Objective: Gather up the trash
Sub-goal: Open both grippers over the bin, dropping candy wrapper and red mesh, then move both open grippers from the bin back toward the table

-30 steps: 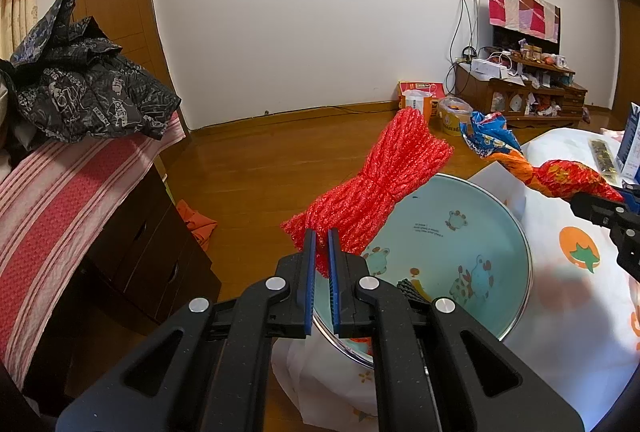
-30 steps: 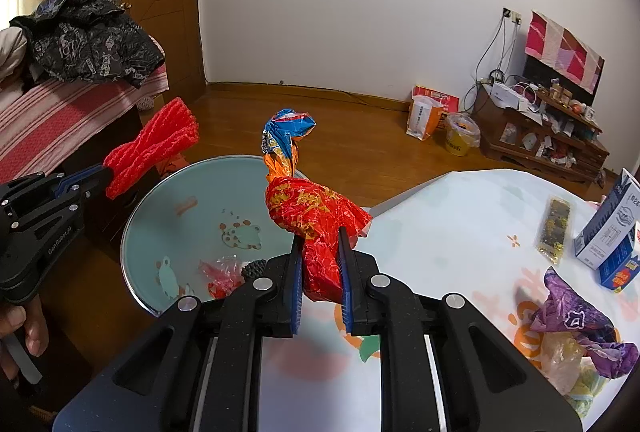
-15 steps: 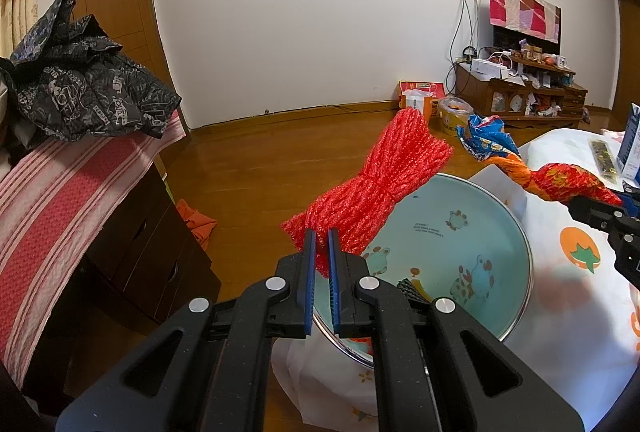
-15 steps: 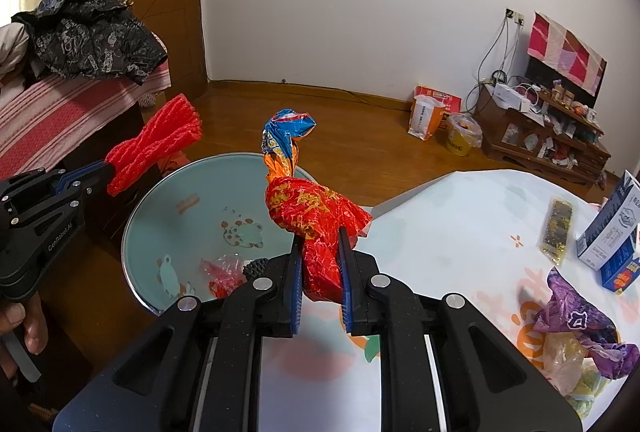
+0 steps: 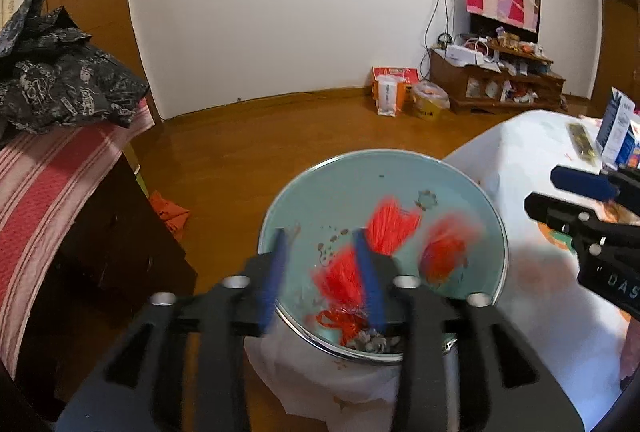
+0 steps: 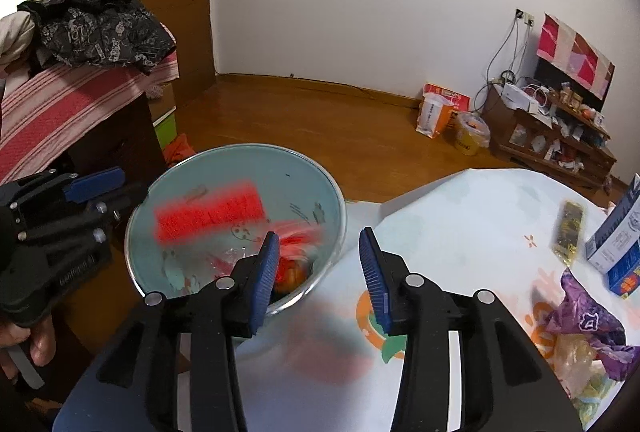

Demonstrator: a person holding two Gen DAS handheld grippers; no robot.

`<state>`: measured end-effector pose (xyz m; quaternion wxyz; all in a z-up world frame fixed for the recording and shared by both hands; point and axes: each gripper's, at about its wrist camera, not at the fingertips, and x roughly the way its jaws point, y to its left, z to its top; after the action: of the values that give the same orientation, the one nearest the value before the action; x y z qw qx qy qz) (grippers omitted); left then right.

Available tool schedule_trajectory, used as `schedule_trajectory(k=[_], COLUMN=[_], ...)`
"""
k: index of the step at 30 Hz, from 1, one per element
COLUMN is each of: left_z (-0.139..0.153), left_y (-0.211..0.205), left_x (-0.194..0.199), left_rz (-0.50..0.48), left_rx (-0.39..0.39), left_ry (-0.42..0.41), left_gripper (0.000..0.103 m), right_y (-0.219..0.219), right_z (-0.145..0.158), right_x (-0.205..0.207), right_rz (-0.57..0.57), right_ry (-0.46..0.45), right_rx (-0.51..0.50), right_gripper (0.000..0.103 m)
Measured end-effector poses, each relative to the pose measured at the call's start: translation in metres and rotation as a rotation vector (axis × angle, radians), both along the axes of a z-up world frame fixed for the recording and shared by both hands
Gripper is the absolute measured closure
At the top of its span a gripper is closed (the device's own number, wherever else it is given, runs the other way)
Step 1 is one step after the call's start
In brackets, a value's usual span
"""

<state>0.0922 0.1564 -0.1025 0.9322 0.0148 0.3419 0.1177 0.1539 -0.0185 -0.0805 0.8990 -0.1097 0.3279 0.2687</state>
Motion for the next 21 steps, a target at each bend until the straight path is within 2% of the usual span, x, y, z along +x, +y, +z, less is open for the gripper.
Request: schedule_trajectory(k=[6,9,14,18,21], left_z=[-0.006,-0.008,-0.009,-0.005,-0.002], left_y=[-0.012,-0.026,-0.05,-0.075,-0.093], left_x=[-0.002,-0.003,-0.001,0.002,0.006], left_rz=[-0.016,-0.044,-0.099,-0.149,-0.178], left_rx=[-0.004,-0.003,-0.012,0.005,0.007], left_ry=[0.015,0.023,0.034,0.02,0.019], left_gripper=[0.052,0.051,0.048,0.047,0.047], right_y=[-0.031,-0.074,-0.152,-0.206,-0.229], right_z=[0.009,0.022,0.034,0.03,0.013], right_x=[-0.006,-0.015,-0.025,-0.023,-0.012], right_rz=[-0.082,-0.193,-0.38,-0.485,-0.506], right_ry=[-0.033,-0.099,-0.161,-0.123,-0.033], right_rx=[-0.008,-0.035,-0.08,-0.077,-0.072], right_gripper=[0.058,0.057,0.047,0.047,0.047])
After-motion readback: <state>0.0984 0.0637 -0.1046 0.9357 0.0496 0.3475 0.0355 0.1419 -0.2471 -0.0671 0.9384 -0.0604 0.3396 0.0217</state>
